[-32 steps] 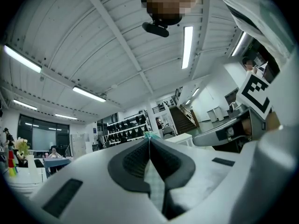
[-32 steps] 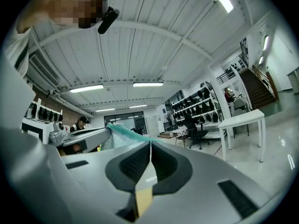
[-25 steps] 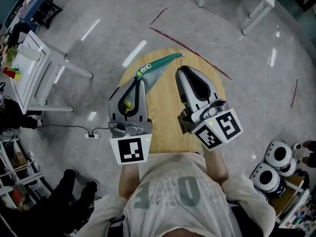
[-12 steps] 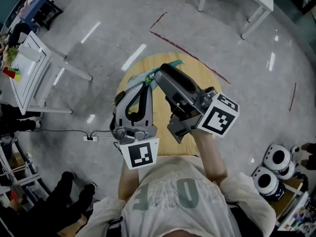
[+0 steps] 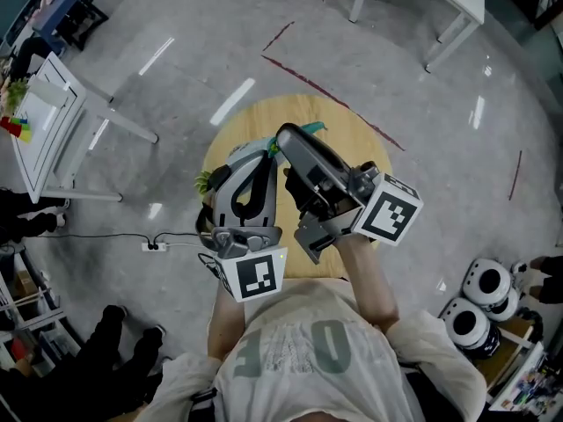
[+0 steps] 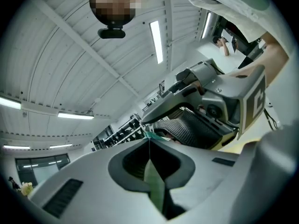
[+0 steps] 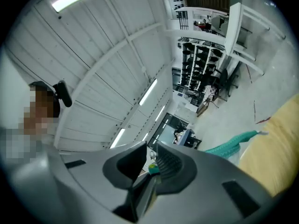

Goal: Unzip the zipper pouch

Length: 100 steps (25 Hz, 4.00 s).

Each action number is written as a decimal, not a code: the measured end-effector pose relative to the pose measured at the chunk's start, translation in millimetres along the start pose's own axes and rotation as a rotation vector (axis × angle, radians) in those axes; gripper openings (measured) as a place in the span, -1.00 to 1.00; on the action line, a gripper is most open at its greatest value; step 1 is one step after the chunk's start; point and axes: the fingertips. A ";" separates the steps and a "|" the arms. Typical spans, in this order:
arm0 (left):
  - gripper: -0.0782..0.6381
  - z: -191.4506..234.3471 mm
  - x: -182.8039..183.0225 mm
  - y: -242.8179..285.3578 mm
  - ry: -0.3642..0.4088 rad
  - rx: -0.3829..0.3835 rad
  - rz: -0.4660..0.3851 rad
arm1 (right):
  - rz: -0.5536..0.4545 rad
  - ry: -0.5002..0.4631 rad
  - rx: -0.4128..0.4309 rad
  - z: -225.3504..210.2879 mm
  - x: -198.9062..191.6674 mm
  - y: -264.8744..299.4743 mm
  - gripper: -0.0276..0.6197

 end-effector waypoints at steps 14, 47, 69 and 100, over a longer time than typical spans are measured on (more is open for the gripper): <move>-0.70 -0.4 3.9 -2.3 -0.122 0.021 -0.049 | -0.047 -0.101 -0.105 -10.5 3.3 -4.6 -0.82; -0.70 30.7 -4.9 -37.7 -0.313 0.106 -0.132 | -0.190 -0.262 -0.430 -89.0 35.5 -60.9 -0.82; -0.70 3.2 -30.2 -7.5 -0.700 -0.010 -0.231 | -0.254 -0.518 -0.514 -78.5 53.0 -89.3 -0.48; -0.70 -96.8 -266.1 -33.2 -1.301 0.158 0.283 | -0.171 -0.478 -0.554 -114.8 38.7 -86.9 -0.48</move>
Point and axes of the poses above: the fingertips, and each gripper's own axes: y forward along the fingers, z to its left, x out of its top, and after that the axes turned 13 degrees about -x, right-handed
